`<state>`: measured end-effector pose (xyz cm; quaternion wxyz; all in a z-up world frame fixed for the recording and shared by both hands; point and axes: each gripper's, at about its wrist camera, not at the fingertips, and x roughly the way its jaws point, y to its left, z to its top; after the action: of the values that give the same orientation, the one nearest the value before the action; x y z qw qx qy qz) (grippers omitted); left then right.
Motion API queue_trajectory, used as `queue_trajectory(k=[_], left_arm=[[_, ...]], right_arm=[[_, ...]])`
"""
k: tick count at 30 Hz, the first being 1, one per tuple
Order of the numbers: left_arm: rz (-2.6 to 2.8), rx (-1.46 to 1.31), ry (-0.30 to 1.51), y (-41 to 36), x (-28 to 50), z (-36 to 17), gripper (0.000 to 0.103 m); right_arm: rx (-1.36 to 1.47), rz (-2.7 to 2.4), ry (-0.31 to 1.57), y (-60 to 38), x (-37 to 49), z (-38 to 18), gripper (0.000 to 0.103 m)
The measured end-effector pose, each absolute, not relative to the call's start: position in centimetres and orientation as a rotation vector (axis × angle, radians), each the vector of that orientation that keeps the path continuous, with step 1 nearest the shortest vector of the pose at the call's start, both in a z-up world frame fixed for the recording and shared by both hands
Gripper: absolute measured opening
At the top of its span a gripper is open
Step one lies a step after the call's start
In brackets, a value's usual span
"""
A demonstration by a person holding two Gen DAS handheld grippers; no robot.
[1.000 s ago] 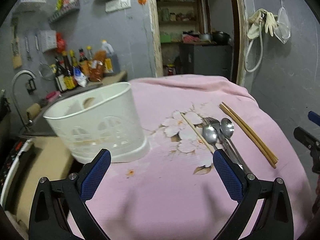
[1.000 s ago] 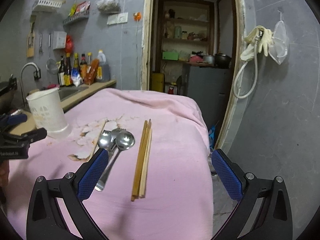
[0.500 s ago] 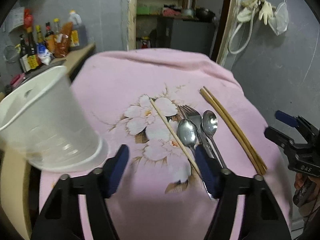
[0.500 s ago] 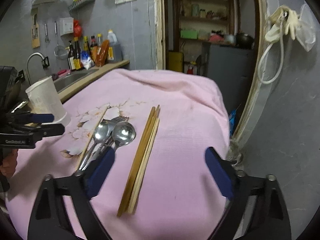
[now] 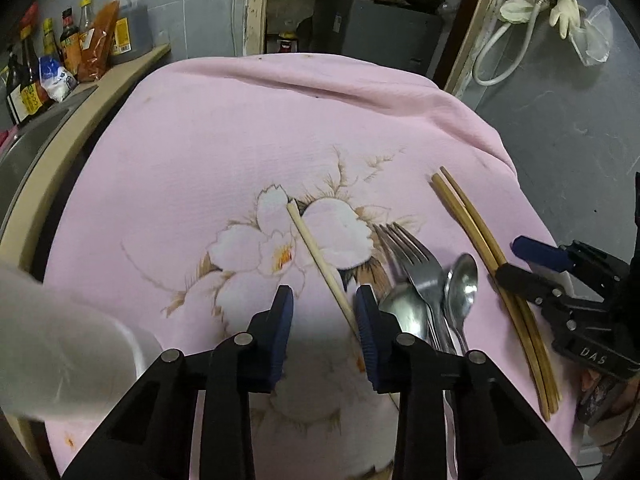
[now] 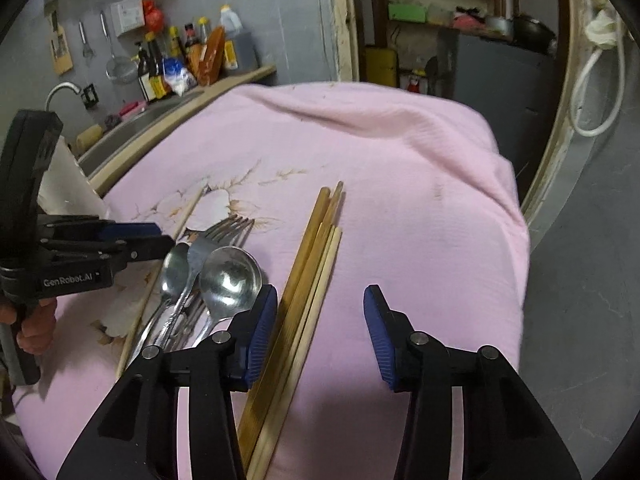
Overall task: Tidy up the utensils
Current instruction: 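Close the left tool on a single chopstick while the right tool grasps another chopstick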
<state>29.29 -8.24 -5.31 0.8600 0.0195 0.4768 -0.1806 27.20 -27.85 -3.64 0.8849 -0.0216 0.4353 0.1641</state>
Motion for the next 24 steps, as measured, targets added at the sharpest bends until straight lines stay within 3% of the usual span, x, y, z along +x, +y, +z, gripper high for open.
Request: queue_trajectory(k=[2,7,11,24], left_arm=[[-0.378,0.047,0.999,-8.3,29.7,-5.5,0.026],[-0.387,0.022,1.003,-8.6,30.4,-5.7,0.011],[-0.394,-0.005,1.011,-8.7,30.6,-5.6,0.01],[-0.471,0.012,1.072,-8.3,30.0,-5.4,0.006]], right_arm=[[-0.035,0.345,0.916,-27.9,27.7,-3.8,0.041],[-0.005,0.342,0.905,-28.7,27.8,-3.6,0.024],[0.013,0.317,0.919,-29.3,28.0,-3.5,0.013],[0.021,0.303,0.952,-30.0,28.3,-3.4,0.014]])
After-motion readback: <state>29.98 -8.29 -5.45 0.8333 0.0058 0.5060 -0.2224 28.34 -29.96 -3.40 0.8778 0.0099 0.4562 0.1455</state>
